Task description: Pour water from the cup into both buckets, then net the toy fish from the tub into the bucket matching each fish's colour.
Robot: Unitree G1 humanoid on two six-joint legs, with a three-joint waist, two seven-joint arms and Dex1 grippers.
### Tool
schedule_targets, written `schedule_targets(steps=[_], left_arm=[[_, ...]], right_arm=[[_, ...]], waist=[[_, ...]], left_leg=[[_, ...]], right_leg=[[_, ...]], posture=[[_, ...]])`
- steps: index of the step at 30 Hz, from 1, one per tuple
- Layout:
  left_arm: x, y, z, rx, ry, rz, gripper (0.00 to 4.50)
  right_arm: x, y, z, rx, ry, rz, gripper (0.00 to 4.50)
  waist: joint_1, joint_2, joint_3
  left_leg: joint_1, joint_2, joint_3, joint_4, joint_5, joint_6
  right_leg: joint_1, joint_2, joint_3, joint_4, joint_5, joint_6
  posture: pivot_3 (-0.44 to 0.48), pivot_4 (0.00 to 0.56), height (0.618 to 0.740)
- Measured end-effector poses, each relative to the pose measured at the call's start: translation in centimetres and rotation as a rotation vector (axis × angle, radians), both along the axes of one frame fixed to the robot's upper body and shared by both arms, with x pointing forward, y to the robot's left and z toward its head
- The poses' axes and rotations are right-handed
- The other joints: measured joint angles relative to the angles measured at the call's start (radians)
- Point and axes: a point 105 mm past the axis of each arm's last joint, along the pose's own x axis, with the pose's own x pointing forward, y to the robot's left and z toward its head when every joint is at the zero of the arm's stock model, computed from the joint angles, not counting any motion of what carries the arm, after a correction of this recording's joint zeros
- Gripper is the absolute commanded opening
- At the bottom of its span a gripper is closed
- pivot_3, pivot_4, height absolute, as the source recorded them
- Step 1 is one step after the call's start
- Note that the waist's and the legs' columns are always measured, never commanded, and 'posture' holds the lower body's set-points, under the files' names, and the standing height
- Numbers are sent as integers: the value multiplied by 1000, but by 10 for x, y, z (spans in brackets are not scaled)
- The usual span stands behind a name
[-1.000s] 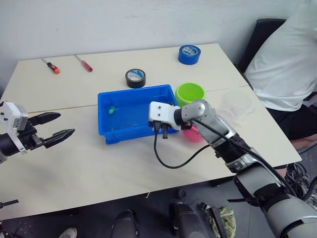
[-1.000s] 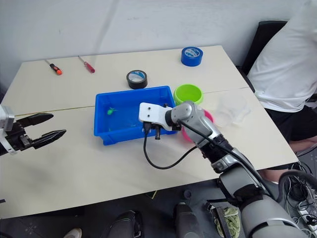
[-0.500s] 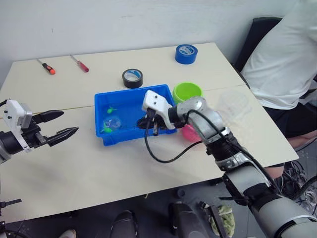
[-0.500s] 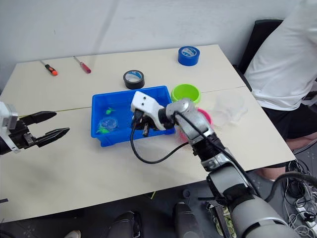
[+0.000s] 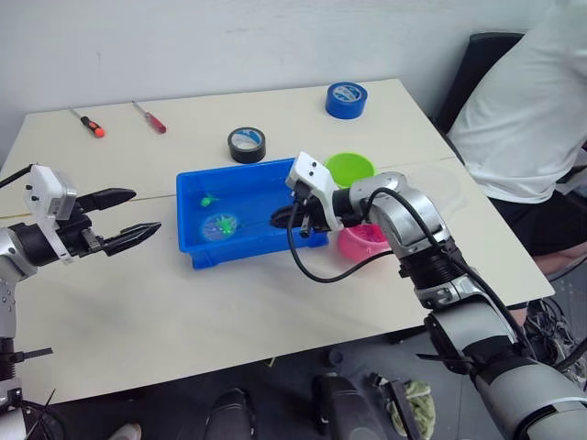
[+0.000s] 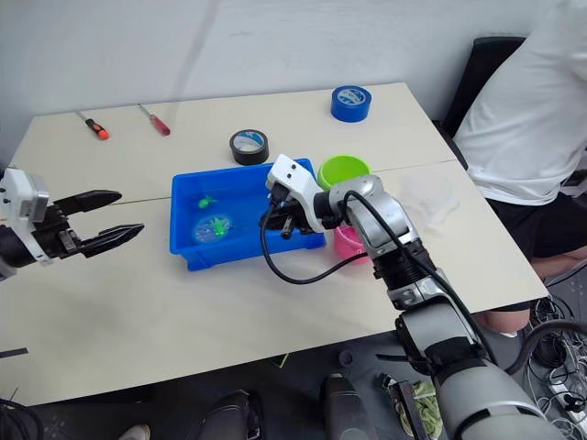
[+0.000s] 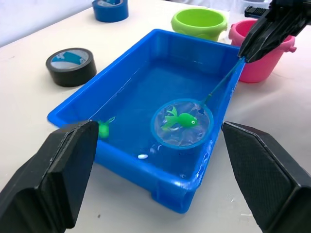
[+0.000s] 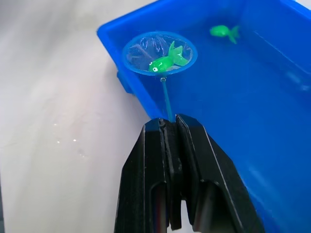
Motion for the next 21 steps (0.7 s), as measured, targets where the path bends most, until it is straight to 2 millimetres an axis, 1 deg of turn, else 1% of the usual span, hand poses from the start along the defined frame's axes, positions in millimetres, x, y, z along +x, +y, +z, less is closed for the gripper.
schedule_targets(steps=[2,5,6,12,13,16,21], left_arm=[[2,-2,3,-1,-9,-11,4417],[4,-4,2,-3,1,-21,4417],[5,-5,1,-4,9,-30,4417],[13,-21,8,-4,-11,-92,4417],[14,-25,10,-4,-15,-107,4417],[20,-35,10,-17,-13,-149,4417],[31,-44,11,-30,-11,-180,4417]], right_arm=[[3,-4,1,1,-7,-21,0],[6,-8,4,10,-21,-42,0],[8,-11,8,27,-32,-53,0],[19,-37,21,62,-65,-143,0],[21,-43,24,68,-72,-163,0],[28,-71,38,88,-108,-246,0],[30,-120,60,86,-173,-373,0]], waist=[[0,0,0],[0,0,0],[1,0,0],[5,0,0],[7,0,0],[9,0,0],[8,1,0]], left_leg=[[0,0,0,0,0,0],[0,0,0,0,0,-1],[0,0,0,0,0,-1],[0,0,0,0,0,-1],[-1,-1,0,0,1,-1],[-1,-1,0,1,1,-1],[-1,-1,0,0,1,-1]], right_leg=[[0,0,0,0,0,0],[0,0,0,0,0,0],[0,0,0,0,0,0],[0,0,0,0,0,0],[0,0,0,0,0,0],[0,0,0,-1,0,0],[0,0,0,-1,0,0]], posture=[[0,150,731],[0,150,731],[0,150,731],[0,150,731],[0,150,731],[0,150,731],[0,150,731]])
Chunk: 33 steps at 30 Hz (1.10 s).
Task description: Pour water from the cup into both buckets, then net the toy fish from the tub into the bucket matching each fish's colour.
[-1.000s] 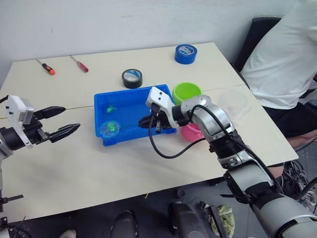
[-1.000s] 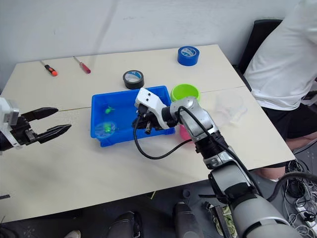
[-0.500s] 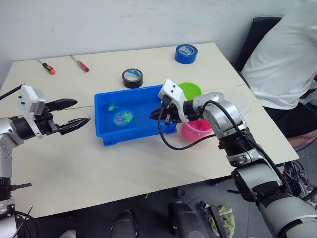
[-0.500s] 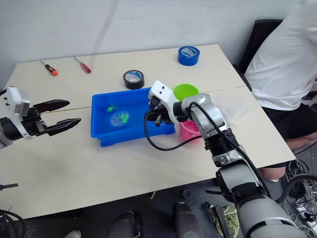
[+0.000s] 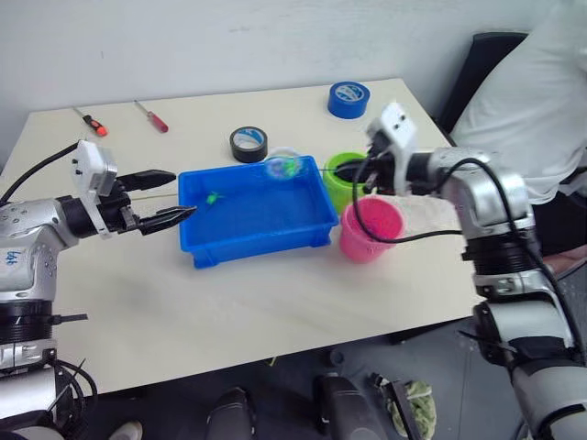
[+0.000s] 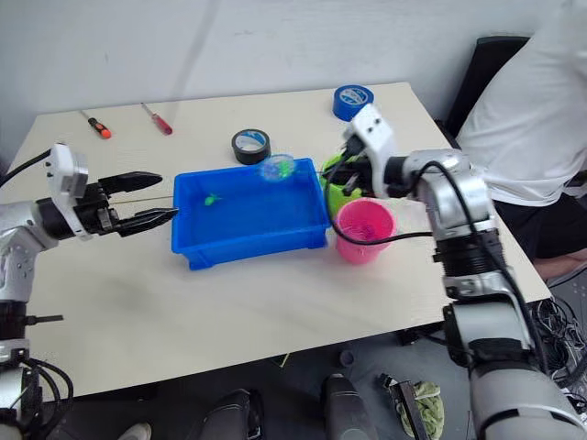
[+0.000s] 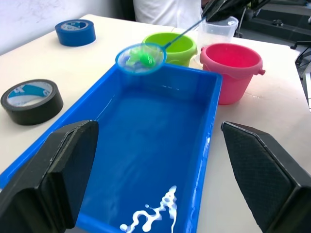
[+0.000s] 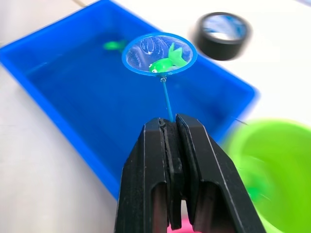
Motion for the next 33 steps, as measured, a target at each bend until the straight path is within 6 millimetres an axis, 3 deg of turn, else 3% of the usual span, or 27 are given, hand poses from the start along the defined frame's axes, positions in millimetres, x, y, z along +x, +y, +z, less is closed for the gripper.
schedule_targets(steps=[5,13,21,25,33], left_arm=[[8,-7,9,-14,-19,-43,4417],[19,-20,11,-13,-19,-97,4417],[23,-21,8,-3,-17,-110,4417],[23,-22,8,2,-20,-115,4417],[23,-21,8,6,-20,-112,4417]], right_arm=[[-4,-49,11,-13,-28,-141,0],[-4,-83,-1,-110,-60,-274,0],[8,-74,-12,-398,-265,-281,0],[4,-72,-30,-741,-442,-192,0],[-9,-68,-27,-1038,-693,-56,0]], waist=[[-3,0,0],[-2,0,0],[-2,1,1],[0,1,1],[2,1,1]], left_leg=[[1,0,1,0,0,0],[1,0,1,0,0,0],[1,0,2,1,0,-1],[0,0,2,2,0,0],[1,0,2,2,0,-1]], right_leg=[[0,0,1,-1,0,0],[0,1,2,-1,0,0],[0,1,2,0,0,1],[0,0,2,-1,0,1],[0,0,3,0,0,1]], posture=[[0,150,731],[0,150,731],[0,150,731],[0,150,731],[0,150,731]])
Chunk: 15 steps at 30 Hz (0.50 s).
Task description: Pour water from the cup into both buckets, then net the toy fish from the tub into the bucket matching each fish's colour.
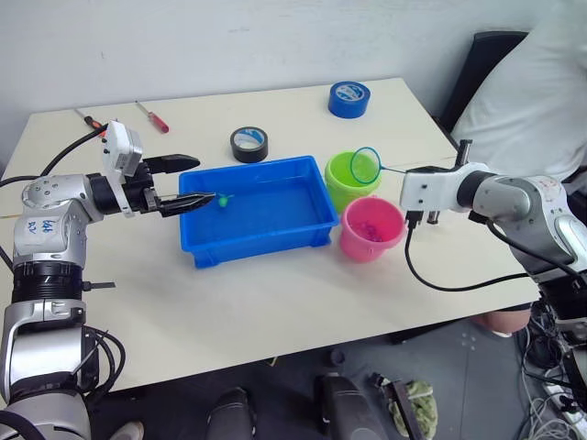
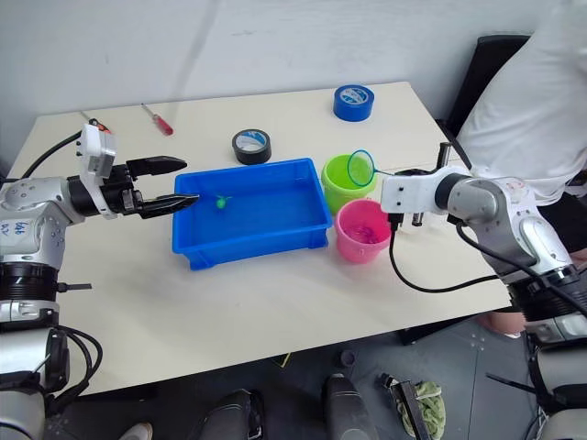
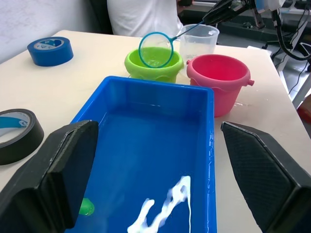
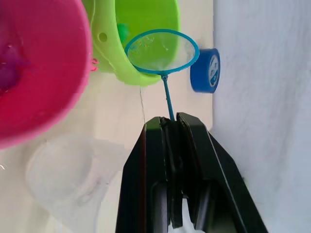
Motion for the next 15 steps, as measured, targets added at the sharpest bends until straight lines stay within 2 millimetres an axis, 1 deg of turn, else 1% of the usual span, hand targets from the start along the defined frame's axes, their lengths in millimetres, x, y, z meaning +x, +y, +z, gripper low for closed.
schedule_targets(steps=[6,8,10,11,12,13,14,15], left_arm=[[1,0,-2,-6,1,0,4417],[1,0,-4,-10,7,1,4417],[1,1,-4,-12,9,4,4417],[1,1,-5,-12,9,5,4417],[1,3,-6,-13,14,12,4417],[0,5,-8,-15,18,19,4417],[0,9,-8,-16,18,34,4417],[-1,13,-8,-14,19,48,4417]], right_arm=[[-1,4,7,-123,-121,48,0],[-1,5,8,-124,-134,56,0],[0,9,11,-81,-139,58,0],[0,11,14,-55,-140,59,0],[1,18,22,49,-132,57,0],[1,28,33,191,-109,61,0],[0,37,39,302,-65,70,0],[-1,43,44,359,-40,79,0]], waist=[[-2,0,0],[-2,0,0],[-4,0,0],[-4,0,0],[-7,0,0],[-8,0,0],[-9,0,0],[-9,0,0]], left_leg=[[0,0,0,0,0,0],[0,0,0,0,0,-1],[1,0,0,0,0,-1],[1,0,1,1,0,-1],[1,0,1,1,0,-1],[1,1,0,1,1,-1],[1,1,0,1,1,-1],[1,2,0,1,1,-2]], right_leg=[[0,0,0,1,0,0],[0,0,0,1,0,0],[0,0,0,1,0,0],[0,0,1,1,0,0],[0,1,1,2,0,0],[0,1,1,3,0,0],[0,1,1,3,0,0],[0,2,1,3,0,0]], posture=[[0,150,731],[0,150,731],[0,150,731],[0,150,731],[0,150,731],[0,150,731],[0,150,731],[0,150,731]])
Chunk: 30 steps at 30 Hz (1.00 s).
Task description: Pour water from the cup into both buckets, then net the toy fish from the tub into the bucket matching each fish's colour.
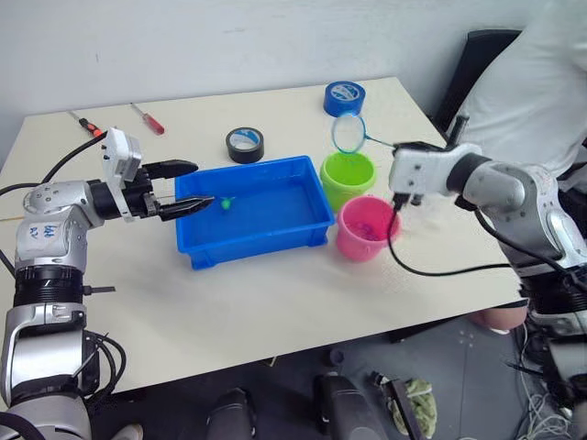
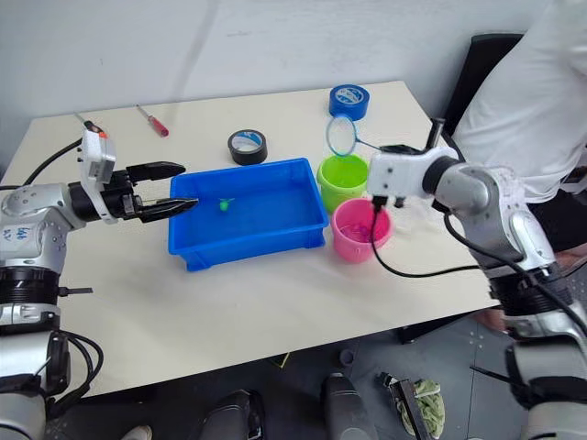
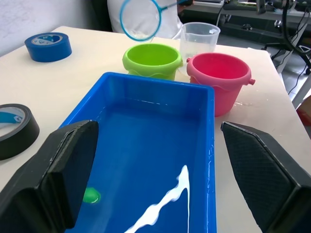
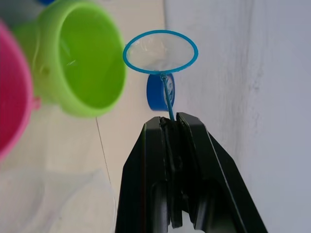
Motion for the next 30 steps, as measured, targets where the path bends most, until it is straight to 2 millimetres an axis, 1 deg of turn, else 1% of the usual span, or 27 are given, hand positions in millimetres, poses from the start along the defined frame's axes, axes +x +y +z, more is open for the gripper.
schedule_targets(steps=[2,4,6,9,11,12,14,15,18,21,28,30], left_arm=[[-5,20,3,7,-5,67,4417],[-10,38,6,11,-15,129,4417],[-15,53,5,5,-17,186,4417],[-20,64,-5,-11,6,236,4417],[-26,70,-9,-12,12,263,4417],[-33,74,-14,-11,19,281,4417],[-40,73,-22,3,42,287,4417],[-42,72,-24,8,51,287,4417],[-49,69,-26,20,58,283,4417],[-57,62,-29,28,71,256,4417],[-59,52,-23,28,61,226,4417],[-60,51,-22,20,61,221,4417]], right_arm=[[-5,19,8,179,134,63,0],[-9,31,7,267,251,104,0],[-10,44,-7,344,399,130,0],[-13,62,-31,384,571,141,0],[-12,73,-38,404,644,137,0],[-11,85,-42,433,712,140,0],[-12,101,-53,427,801,141,0],[-11,106,-58,416,824,135,0],[-8,111,-70,410,885,100,0],[-7,118,-77,397,928,83,0],[-4,123,-92,393,979,49,0],[-2,127,-98,405,990,38,0]], waist=[[-1,0,0],[4,0,0],[5,0,0],[18,0,0],[24,0,0],[18,0,0],[14,0,0],[13,0,0],[18,-1,0],[15,-1,0],[8,-1,-1],[4,-1,-1]], left_leg=[[0,1,0,0,0,0],[0,1,0,0,0,0],[0,1,0,0,-1,1],[-1,0,0,1,-1,2],[-1,0,0,1,-1,2],[0,0,1,1,-1,2],[-1,1,0,0,-1,2],[-1,1,0,0,-1,2],[-4,0,-1,0,-1,2],[-4,0,0,0,-1,2],[-4,0,-1,0,-1,2],[-4,0,-1,-1,-1,2]], right_leg=[[0,1,0,0,0,0],[1,1,-1,0,0,0],[1,0,-1,0,0,0],[0,-1,-1,0,0,0],[0,-1,-1,0,0,0],[0,-1,0,0,0,0],[0,-1,-1,1,0,-1],[-1,-1,-2,1,-1,-1],[-4,-1,-2,1,-1,-1],[-4,-1,-2,1,-1,-1],[-5,-1,-2,1,-1,-1],[-5,-1,-2,1,-1,-1]], posture=[[0,150,731],[0,150,731],[0,150,731],[0,150,731],[0,150,731],[0,150,731],[0,150,731],[0,150,731],[0,150,731],[0,150,731],[0,150,731],[0,150,731]])
